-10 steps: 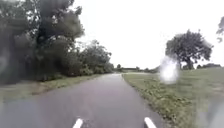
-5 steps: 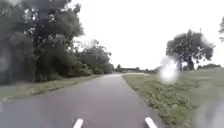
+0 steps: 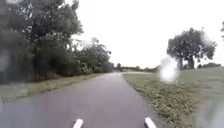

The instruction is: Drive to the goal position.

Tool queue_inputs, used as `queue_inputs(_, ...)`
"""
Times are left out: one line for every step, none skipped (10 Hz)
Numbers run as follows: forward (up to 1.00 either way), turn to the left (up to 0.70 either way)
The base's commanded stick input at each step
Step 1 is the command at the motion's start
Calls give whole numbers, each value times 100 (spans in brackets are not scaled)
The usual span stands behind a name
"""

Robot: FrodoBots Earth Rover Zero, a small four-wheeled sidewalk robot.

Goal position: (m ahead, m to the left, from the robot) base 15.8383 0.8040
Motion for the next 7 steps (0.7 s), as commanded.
queue_inputs(85,0)
queue_inputs(85,0)
queue_inputs(85,0)
queue_inputs(85,0)
queue_inputs(85,0)
queue_inputs(85,0)
queue_inputs(85,0)
